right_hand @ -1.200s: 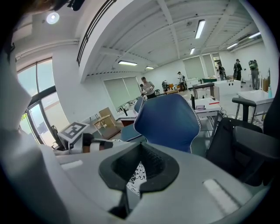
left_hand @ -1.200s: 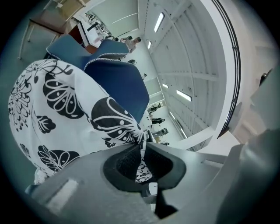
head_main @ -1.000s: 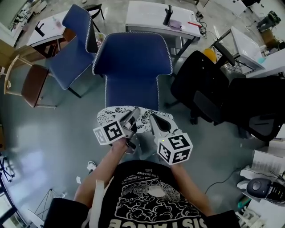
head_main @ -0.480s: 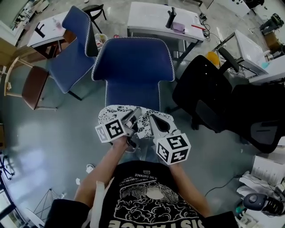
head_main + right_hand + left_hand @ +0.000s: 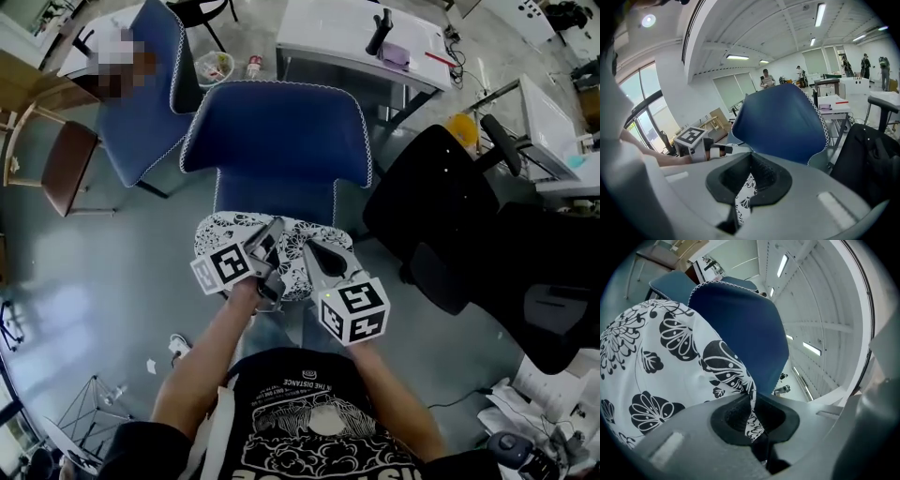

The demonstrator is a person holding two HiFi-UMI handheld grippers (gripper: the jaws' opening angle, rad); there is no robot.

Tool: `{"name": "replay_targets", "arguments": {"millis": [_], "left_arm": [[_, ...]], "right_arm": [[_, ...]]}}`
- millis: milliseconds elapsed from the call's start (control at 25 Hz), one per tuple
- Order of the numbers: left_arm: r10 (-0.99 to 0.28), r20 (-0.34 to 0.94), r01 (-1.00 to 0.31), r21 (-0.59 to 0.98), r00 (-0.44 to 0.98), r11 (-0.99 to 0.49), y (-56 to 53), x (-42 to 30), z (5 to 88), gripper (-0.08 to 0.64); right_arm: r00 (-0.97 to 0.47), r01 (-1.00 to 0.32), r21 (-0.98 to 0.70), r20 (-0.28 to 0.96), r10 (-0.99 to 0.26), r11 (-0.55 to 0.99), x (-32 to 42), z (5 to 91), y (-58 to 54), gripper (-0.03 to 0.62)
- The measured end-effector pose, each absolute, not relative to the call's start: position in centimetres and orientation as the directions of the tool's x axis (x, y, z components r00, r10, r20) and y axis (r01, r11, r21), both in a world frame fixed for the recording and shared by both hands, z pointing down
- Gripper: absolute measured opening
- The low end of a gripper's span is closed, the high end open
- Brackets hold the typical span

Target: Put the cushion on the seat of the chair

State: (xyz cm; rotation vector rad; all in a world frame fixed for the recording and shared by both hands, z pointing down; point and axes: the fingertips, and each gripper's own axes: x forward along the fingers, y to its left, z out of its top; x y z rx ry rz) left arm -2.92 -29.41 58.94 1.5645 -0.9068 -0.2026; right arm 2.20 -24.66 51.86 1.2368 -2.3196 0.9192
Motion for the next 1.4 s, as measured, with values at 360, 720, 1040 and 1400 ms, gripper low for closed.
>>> {"name": "replay_targets", "arguments": {"millis": [360, 720, 1040, 1400], "left_arm": [[-0.671, 0.424, -0.444, 0.883, 0.608, 0.155, -33.8, -3.7, 64.6, 0.026], [-0.662, 0.472, -0.452, 0.865, 0.583, 0.218, -36.1, -3.9, 70.2, 0.032], [-0.643, 0.496, -0.465, 0.853, 0.583, 0.237, -37.3, -3.3, 72.7, 0.051], [-0.641, 0.494, -0.474, 0.852, 0.587, 0.222, -37.2, -3.3, 71.6, 0.117]], "right_arm": [[-0.595, -0.801, -0.391, 0.612, -0.521, 0.454, 2.2, 54.6, -28.1, -0.002], [-0.599, -0.792, -0.397, 0.652, -0.466, 0.464, 2.9, 57.1, -29.1, -0.002], [-0.58, -0.808, -0.399, 0.667, -0.467, 0.434, 4.6, 58.1, -29.5, -0.002], [-0.58, -0.81, -0.406, 0.663, -0.472, 0.424, 4.2, 58.0, -29.2, -0.002]]}}
